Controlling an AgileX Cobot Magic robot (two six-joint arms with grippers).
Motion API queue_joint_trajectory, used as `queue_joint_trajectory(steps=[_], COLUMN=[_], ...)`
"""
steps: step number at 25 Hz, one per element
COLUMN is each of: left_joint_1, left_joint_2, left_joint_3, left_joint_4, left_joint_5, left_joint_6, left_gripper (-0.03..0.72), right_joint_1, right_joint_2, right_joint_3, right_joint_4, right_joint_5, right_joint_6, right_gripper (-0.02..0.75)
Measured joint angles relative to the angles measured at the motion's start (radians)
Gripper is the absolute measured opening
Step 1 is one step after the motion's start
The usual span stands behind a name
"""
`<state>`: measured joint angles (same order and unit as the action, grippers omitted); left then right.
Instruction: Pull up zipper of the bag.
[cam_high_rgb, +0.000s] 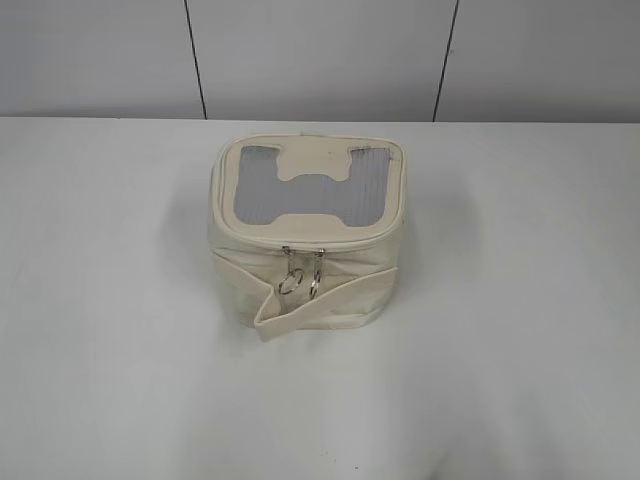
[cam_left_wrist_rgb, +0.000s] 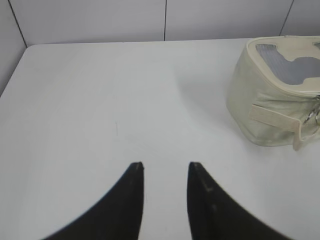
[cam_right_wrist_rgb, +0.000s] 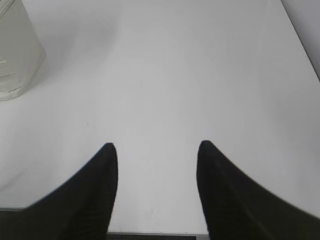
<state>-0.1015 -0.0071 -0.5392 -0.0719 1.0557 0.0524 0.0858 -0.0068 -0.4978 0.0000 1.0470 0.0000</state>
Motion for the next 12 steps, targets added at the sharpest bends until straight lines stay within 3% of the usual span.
queue_joint_trajectory(steps=[12], left_joint_1=[0.000], left_joint_2=[0.000], left_joint_3=[0.000], left_joint_4=[0.000], left_joint_5=[0.000], left_joint_6=[0.000], left_gripper=[0.242], right_joint_1=[0.000], right_joint_2=[0.000], right_joint_3=[0.000], right_joint_4=[0.000], right_joint_5=[0.000], right_joint_6=[0.000], right_gripper=[0.409])
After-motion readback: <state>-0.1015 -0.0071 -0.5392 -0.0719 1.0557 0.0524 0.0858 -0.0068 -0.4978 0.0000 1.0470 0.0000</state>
